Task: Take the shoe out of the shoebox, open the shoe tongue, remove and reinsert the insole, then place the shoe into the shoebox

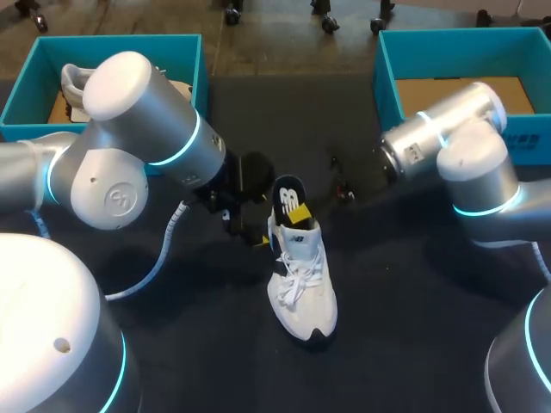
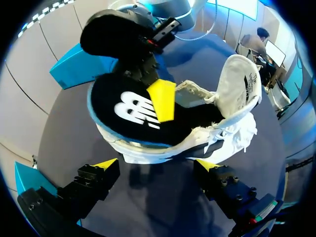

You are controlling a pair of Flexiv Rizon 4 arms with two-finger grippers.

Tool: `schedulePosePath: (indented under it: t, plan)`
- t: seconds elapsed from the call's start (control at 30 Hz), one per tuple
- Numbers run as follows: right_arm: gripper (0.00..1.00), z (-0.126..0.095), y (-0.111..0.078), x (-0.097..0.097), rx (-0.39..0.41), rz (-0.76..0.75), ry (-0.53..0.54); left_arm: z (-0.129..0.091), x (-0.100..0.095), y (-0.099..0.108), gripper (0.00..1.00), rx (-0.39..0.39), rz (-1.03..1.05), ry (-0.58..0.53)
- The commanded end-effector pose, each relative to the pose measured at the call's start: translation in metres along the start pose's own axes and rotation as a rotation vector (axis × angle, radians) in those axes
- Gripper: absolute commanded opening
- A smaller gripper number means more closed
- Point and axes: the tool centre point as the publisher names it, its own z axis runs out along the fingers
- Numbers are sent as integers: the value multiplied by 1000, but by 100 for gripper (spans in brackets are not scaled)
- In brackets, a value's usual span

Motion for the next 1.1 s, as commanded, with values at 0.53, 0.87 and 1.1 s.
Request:
schedulePosePath:
  t: [0.53,0.87,1.1]
  plan:
    - [24,-1,2,7,-25,7,-69,1,0,0,100,-3,0,-2]
    - [7,-5,13,-6,-2,-15,-62,1,0,0,100,-3,0,-2]
    - [0,-5,2,-7,20,23,-53,1,0,0,100,-3,0,-2]
